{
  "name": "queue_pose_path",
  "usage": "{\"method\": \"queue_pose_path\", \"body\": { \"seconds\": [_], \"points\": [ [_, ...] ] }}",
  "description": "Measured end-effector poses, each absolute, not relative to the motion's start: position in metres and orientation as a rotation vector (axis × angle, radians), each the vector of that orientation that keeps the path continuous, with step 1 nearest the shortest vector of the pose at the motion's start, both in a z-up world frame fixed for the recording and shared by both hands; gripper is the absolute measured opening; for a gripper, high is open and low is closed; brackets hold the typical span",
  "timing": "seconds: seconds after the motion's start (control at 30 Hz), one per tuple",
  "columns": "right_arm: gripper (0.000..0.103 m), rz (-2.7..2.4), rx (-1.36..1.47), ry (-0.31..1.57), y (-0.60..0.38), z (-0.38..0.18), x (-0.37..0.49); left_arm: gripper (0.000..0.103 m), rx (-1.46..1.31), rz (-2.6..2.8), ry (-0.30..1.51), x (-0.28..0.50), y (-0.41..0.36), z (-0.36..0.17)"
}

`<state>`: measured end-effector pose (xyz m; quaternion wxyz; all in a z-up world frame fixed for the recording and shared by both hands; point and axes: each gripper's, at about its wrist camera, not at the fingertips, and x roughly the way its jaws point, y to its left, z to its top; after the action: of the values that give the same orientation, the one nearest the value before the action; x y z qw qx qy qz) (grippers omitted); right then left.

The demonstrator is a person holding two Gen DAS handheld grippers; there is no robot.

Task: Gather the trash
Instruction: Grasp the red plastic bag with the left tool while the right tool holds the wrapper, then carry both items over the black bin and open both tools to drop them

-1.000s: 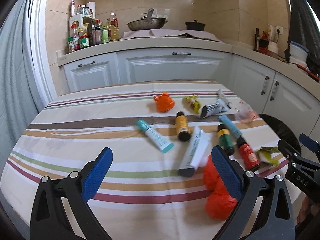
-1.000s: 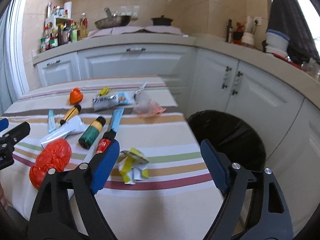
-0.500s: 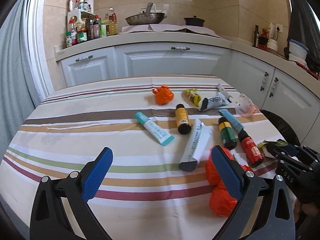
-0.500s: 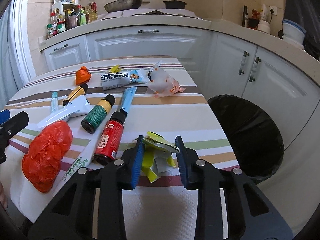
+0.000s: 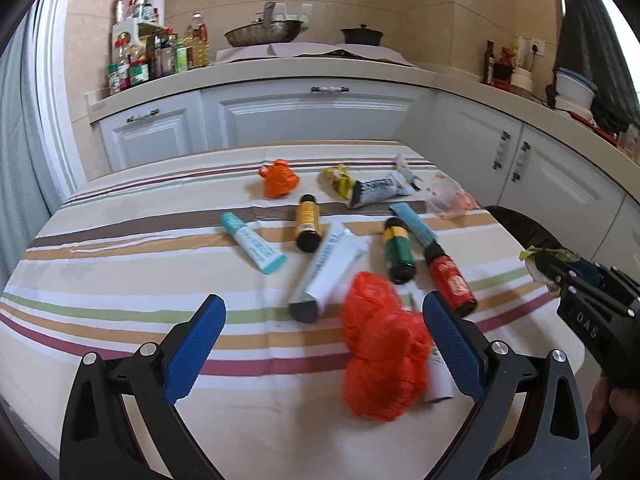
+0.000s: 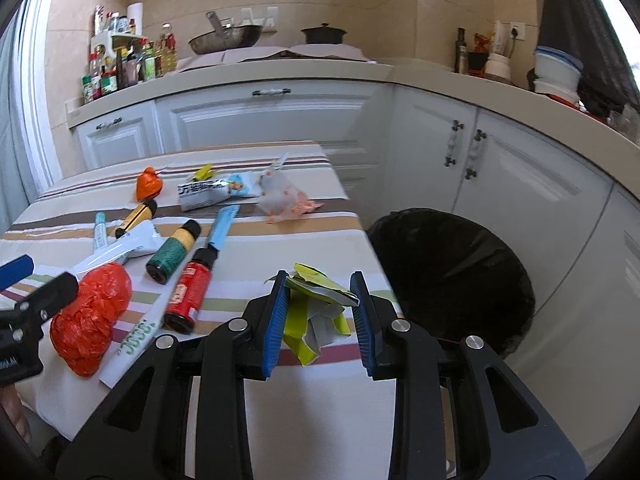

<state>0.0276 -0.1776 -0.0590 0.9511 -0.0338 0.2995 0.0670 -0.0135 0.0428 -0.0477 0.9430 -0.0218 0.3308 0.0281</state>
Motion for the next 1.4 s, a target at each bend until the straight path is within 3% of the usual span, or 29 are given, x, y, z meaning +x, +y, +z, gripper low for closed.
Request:
{"method": "queue_pose_path", "body": {
  "seconds": [0.07,0.1,0.13,0.3,0.43,0.63,0.97,1.4],
  "points": [
    [0.030,0.128,-0.058,0.608,-0.184,-0.059,0.025,0.093,-0.024,0.049,0.671,-0.015,0.034,-0.050],
    [0.030,0.125,-0.052,0.607,-0.187,-0.059,0.024,0.086,-0.017,0.043,0.676,-0.015,0.031,-0.052],
    [0.030,0.123,-0.046,0.606,-0.191,-0.059,0.023,0.070,-0.013,0.035,0.682,-0.015,0.028,-0.054],
    [0.030,0.118,-0.029,0.607,-0.198,-0.061,0.018,0.065,0.016,-0.004,0.714,-0.015,0.017,-0.065],
    [0.030,0.115,-0.023,0.607,-0.200,-0.062,0.016,0.044,0.043,-0.022,0.718,-0.017,0.010,-0.072],
    [0.030,0.113,-0.030,0.597,-0.200,-0.060,0.015,0.038,0.033,-0.016,0.680,-0.023,0.014,-0.066],
    [0.030,0.072,-0.028,0.547,-0.213,-0.041,0.015,0.037,0.021,-0.072,0.575,-0.032,0.004,-0.027],
    [0.030,-0.068,-0.008,0.491,-0.267,-0.022,0.041,0.037,0.028,-0.203,0.489,0.029,-0.058,0.008]
  ]
}}
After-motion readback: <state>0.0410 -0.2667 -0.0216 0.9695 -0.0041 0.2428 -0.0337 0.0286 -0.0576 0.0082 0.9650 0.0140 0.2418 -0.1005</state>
